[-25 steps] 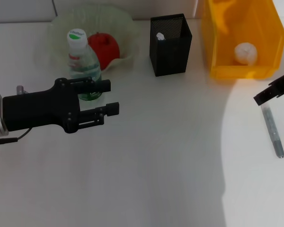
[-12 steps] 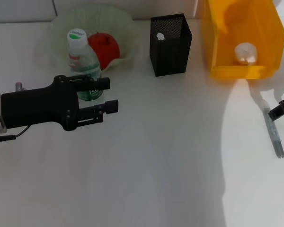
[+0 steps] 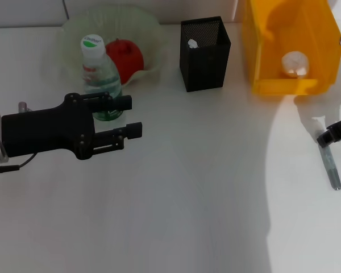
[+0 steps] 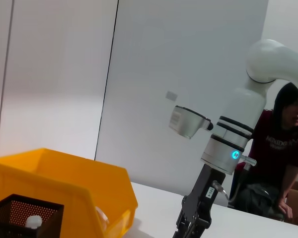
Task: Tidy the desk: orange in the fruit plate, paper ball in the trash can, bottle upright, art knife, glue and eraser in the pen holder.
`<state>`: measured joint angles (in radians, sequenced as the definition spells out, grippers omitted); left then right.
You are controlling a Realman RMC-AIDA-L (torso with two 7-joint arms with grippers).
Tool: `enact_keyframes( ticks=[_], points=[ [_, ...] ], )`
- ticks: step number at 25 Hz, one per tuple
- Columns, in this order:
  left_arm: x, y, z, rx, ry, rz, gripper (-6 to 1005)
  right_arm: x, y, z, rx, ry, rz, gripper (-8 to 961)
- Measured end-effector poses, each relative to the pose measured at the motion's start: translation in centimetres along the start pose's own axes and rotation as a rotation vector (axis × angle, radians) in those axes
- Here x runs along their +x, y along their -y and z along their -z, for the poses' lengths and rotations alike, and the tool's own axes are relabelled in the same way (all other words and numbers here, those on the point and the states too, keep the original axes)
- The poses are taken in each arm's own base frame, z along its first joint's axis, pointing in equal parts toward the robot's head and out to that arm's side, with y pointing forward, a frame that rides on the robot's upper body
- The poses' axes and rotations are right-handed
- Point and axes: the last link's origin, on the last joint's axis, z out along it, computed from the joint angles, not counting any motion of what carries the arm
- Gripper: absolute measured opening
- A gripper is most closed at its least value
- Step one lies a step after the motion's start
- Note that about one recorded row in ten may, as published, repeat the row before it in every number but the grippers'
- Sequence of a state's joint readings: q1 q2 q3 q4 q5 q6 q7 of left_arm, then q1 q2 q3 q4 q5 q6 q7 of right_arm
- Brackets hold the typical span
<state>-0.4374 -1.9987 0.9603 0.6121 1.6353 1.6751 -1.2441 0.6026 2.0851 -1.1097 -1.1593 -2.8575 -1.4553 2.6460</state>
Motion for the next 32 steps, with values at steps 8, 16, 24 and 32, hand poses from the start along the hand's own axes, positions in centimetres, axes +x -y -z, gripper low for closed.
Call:
enact_keyframes(
  ticks=[8,16,24,32],
  points=[
    [0.0,0.1,-0.2,0.003,0.0,-0.002,606,0.0,-0.1,-0.8,-0.008,-0.001,-0.005,394],
    [0.1,0.1,-0.3,0.003,0.0,-0.005,607,-0.2,-0.3,-1.2,-0.004,0.004,0.011,361],
    [0.2,0.2,-0.3,0.003,0.0,-0.007,607,-0.4,-0.6,-0.9,-0.017,0.025,0.014,144],
    [0.2,0.3,-0.2,0.007,-0.001,-0.005,607,-1.8,-1.0,5.5,-0.224,0.322,-0.032,135]
  ],
)
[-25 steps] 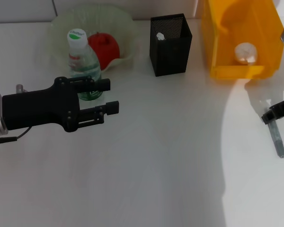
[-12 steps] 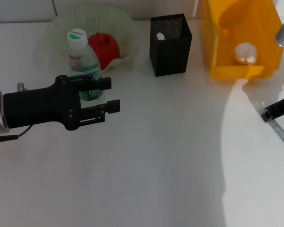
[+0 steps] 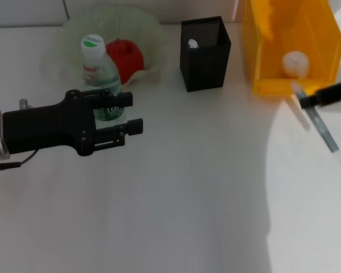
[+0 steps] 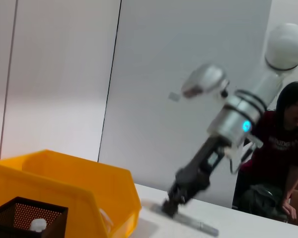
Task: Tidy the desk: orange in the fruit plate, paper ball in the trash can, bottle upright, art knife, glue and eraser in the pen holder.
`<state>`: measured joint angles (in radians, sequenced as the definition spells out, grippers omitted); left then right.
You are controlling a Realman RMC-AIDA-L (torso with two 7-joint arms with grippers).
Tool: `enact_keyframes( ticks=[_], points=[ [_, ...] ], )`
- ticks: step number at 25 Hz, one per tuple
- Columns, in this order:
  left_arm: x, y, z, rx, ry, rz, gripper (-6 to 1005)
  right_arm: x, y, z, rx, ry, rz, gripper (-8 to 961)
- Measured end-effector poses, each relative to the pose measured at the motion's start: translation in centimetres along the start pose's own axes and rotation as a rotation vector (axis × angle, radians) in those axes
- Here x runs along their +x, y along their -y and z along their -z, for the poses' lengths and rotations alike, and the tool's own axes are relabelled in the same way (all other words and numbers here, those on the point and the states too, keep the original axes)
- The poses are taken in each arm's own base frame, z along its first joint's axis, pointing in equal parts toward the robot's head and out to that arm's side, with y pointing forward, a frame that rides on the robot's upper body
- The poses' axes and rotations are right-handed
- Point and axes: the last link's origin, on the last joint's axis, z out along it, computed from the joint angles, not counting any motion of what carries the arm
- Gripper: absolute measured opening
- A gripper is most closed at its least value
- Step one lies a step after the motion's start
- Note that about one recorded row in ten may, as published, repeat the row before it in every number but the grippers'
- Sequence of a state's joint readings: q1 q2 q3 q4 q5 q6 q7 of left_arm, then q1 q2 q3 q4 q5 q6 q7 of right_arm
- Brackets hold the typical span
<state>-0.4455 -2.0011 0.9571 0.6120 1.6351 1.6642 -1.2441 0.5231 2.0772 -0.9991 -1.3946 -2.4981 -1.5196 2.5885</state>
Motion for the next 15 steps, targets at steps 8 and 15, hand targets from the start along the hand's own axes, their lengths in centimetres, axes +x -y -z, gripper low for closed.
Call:
enact_keyframes(
  ticks=[8,15],
  points=[
    [-0.1,-0.1,0.1,0.004,-0.004,0.001,607,-2.9,0.7,3.3,-0.363,0.638,-0.087,132],
    [-0.3,-0.1,0.1,0.008,-0.001,0.002,607,-3.5,0.4,-2.9,-0.426,1.109,-0.117,128]
  ],
)
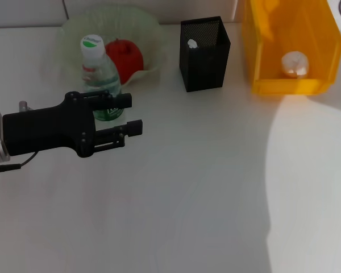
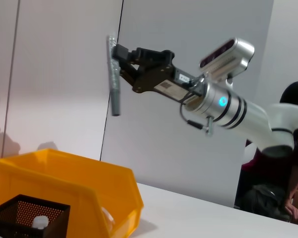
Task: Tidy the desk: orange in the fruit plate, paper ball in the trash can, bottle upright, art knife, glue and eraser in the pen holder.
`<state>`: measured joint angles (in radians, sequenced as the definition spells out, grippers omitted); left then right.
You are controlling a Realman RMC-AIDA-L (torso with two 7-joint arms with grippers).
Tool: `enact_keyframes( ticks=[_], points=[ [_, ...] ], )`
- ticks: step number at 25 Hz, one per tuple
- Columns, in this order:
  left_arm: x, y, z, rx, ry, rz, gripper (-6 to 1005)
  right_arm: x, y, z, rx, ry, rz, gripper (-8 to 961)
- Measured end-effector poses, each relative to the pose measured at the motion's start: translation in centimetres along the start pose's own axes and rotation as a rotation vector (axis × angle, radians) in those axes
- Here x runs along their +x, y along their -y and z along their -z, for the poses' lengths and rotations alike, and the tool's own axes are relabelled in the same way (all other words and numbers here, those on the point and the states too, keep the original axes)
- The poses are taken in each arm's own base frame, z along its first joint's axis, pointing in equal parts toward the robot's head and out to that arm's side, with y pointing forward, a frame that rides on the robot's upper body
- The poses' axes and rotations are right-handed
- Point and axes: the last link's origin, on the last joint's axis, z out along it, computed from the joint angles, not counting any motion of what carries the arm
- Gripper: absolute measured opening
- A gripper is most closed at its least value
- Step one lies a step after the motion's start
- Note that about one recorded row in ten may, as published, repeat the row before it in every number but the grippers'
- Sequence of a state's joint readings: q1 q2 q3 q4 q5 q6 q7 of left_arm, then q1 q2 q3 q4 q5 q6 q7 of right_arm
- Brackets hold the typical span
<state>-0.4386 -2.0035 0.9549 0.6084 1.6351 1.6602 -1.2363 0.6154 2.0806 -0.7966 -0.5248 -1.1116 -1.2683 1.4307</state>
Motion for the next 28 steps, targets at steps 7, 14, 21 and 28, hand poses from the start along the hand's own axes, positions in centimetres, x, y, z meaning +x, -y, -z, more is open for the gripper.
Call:
enact_keyframes(
  ticks=[7,14,21,28],
  points=[
    [-0.2,-0.2,-0.4,-0.005,-0.006,0.009,607,4.9,-0.2,-4.1,0.093,-0.05,0.102,140],
    [-0.4,0.0,-0.4,0.013,0.002,0.018,607,6.4,0.4,-5.7,0.166,-0.145,0.179,194],
    [-0.4,0.1,-0.3,0.015,0.004,0.019,607,6.3,0.2,-5.1,0.146,-0.131,0.183,248],
    [-0.3,0.1,-0.2,0.018,0.002,0.021,607,4.7,0.3,-2.0,0.081,-0.062,0.174,407]
  ],
)
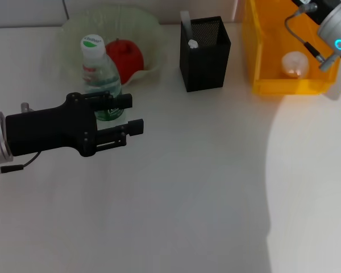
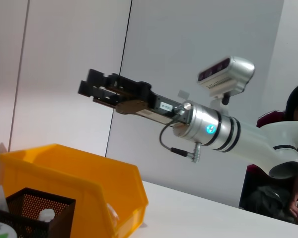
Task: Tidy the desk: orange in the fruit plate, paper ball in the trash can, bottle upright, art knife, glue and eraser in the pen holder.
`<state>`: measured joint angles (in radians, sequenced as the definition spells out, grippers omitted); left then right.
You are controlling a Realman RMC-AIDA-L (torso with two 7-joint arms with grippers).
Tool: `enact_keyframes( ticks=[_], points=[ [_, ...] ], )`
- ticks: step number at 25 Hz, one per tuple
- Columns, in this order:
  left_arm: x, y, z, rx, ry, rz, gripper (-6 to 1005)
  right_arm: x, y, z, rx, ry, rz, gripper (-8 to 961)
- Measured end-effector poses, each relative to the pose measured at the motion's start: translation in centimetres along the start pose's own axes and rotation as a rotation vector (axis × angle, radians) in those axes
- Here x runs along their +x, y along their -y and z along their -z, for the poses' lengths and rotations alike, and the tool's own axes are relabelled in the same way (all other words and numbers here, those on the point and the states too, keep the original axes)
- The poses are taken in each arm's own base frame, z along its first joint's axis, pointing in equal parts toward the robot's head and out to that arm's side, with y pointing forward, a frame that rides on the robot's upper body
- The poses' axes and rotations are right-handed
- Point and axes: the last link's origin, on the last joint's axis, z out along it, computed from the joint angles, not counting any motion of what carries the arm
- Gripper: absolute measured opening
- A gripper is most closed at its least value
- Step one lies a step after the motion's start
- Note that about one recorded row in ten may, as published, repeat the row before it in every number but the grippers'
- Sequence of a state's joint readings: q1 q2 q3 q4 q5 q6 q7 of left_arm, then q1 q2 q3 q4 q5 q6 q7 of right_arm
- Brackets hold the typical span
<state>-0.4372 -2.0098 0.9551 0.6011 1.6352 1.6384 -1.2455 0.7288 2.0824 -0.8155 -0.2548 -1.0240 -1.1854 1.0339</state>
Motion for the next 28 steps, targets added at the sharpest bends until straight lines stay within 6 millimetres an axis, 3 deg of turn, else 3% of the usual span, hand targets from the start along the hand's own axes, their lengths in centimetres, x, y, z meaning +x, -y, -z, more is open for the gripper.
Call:
enact_keyframes(
  ticks=[1,2,4,5,6,7,8,11,12,13,17,28],
  points=[
    [0.0,0.0,0.0,-0.002,-0.001,0.0,607,-0.2,0.0,0.6,-0.017,0.004,0.008,521],
    [0.0,-0.1,0.0,-0.008,0.0,0.003,608,-0.6,-0.3,2.5,-0.073,0.014,0.015,559],
    [0.1,-0.1,0.1,-0.011,0.001,0.006,609,-0.8,-0.4,3.5,-0.095,0.014,0.006,634],
    [0.2,-0.3,0.3,-0.031,0.007,0.012,609,-1.3,-0.8,6.5,-0.174,-0.002,0.008,672],
    [0.2,-0.3,0.3,-0.031,0.007,0.012,610,-1.3,-0.8,6.5,-0.174,-0.002,0.008,710],
    [0.3,-0.6,0.8,-0.06,0.016,0.022,611,-1.6,-1.9,10.0,-0.307,-0.062,0.031,748],
    [0.3,-0.6,0.8,-0.06,0.016,0.022,611,-1.6,-1.9,10.0,-0.307,-0.062,0.031,756],
    [0.4,-1.0,1.3,-0.104,0.042,0.042,613,-1.7,-3.8,15.1,-0.532,-0.202,0.044,778],
    [0.4,-1.1,1.5,-0.123,0.056,0.051,614,-1.4,-4.9,18.0,-0.644,-0.286,0.01,786],
    [0.5,-1.2,1.6,-0.144,0.068,0.059,614,-1.4,-4.9,18.0,-0.644,-0.286,0.01,786],
    [0.9,-1.8,1.6,-0.223,0.103,0.094,638,0.2,-5.9,21.6,-0.667,-0.369,-0.064,786],
    [0.9,-2.7,2.0,-0.248,0.101,0.122,700,1.1,-6.6,21.5,-0.683,-0.37,-0.062,786]
  ],
)
